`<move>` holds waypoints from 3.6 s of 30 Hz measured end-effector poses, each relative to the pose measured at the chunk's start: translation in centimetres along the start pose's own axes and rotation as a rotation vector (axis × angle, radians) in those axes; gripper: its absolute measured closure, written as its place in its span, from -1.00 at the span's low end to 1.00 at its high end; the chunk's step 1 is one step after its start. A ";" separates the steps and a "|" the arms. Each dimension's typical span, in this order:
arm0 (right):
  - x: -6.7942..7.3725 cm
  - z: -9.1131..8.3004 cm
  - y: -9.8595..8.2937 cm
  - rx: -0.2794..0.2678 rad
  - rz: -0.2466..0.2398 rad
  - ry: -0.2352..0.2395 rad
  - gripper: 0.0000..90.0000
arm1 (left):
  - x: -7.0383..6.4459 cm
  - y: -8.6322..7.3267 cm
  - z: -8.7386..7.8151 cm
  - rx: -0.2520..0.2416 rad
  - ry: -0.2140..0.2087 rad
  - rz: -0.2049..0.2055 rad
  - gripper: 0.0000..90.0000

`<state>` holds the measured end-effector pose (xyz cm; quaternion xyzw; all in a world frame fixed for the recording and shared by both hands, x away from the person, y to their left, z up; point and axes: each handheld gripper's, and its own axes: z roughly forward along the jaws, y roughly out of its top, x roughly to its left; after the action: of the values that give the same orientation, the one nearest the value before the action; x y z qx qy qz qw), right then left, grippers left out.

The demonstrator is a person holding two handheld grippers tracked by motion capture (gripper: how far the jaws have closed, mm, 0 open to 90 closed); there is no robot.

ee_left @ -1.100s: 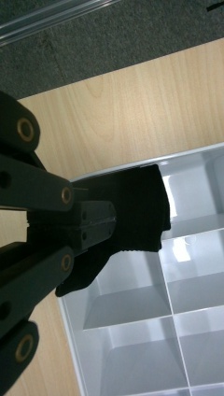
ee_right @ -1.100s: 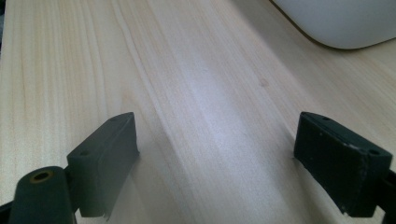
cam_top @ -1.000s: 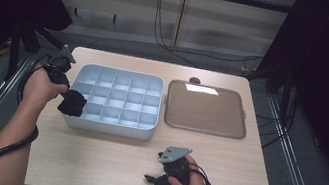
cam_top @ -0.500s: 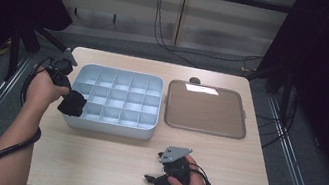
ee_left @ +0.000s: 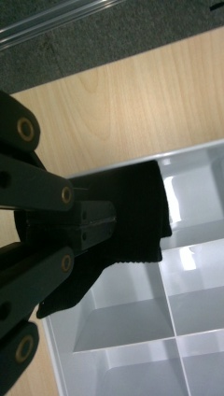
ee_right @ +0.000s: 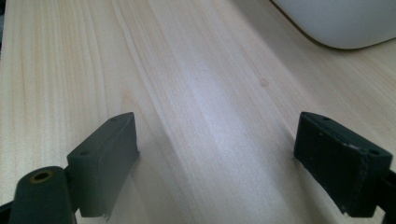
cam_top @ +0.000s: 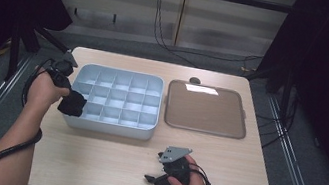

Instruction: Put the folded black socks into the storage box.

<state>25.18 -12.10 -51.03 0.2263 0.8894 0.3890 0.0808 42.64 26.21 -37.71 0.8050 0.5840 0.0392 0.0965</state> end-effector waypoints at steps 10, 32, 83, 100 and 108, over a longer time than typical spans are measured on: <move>0.0 0.0 0.0 0.000 0.000 0.000 -0.71 | 0.2 -0.3 0.2 0.003 0.018 -0.010 0.98; 0.0 0.0 0.0 0.000 0.000 0.000 -0.71 | -0.1 -0.4 2.0 0.043 0.012 -0.010 0.97; 0.2 0.0 0.0 -0.002 -0.008 0.006 -0.71 | -1.2 -0.6 6.9 0.055 0.021 -0.009 1.00; 0.2 0.0 0.0 -0.001 -0.007 0.006 -0.71 | -1.4 -0.9 6.7 0.045 0.007 -0.018 1.00; 0.2 0.0 0.0 -0.001 -0.008 0.006 -0.71 | -1.3 -0.9 6.2 0.052 -0.017 -0.027 0.93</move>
<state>25.03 -12.05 -51.04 0.2217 0.8902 0.3899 0.0796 42.48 24.59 -43.89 0.7995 0.5950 0.0158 0.0809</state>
